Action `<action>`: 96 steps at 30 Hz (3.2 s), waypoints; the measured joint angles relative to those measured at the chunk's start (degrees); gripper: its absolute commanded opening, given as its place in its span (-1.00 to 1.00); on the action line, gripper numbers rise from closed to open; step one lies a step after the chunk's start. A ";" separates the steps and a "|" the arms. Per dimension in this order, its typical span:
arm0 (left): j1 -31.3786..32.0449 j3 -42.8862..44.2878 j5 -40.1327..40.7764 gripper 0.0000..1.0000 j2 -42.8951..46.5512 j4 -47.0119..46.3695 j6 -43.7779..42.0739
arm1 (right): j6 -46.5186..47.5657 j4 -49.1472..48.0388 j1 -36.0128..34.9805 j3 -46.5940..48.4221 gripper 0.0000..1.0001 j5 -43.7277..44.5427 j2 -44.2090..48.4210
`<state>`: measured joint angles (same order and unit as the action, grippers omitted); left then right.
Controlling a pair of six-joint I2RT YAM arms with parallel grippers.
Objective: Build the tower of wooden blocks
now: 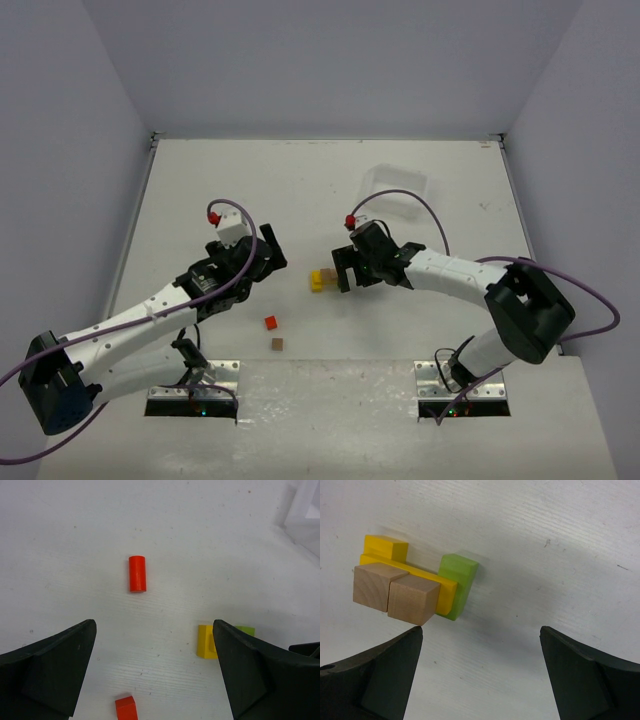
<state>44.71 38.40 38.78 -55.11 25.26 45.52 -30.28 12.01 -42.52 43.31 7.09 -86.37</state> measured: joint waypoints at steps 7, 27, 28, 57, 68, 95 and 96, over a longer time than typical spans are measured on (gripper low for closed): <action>-0.02 -0.27 0.16 1.00 0.02 0.20 -0.01 | 0.13 -0.02 0.00 0.07 0.97 0.03 -0.69; -0.01 -0.70 -0.08 1.00 0.15 0.13 -0.04 | 0.13 -1.28 -0.02 0.32 0.97 0.87 -1.81; 0.00 -0.70 -0.15 1.00 0.15 0.11 -0.05 | 0.13 -1.29 -0.02 0.33 0.97 0.92 -1.81; 0.00 -1.05 -3.03 1.00 1.53 -1.44 -1.49 | 0.33 -1.48 -1.47 0.33 0.97 -4.13 3.52; 0.00 -2.82 -5.23 1.00 4.45 -2.26 -1.73 | -1.63 -0.49 -3.82 8.29 0.97 1.79 0.41; 0.00 -3.54 -5.72 1.00 5.88 -2.69 -1.75 | -3.45 9.95 -2.51 21.75 0.97 12.02 -13.99; 0.00 -3.54 -5.69 1.00 5.88 -2.69 -1.75 | -3.52 10.13 -2.51 21.72 0.97 12.02 -13.98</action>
<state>44.71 34.85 33.09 -49.23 22.57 43.77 -33.80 22.14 -45.04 65.03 19.11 -100.35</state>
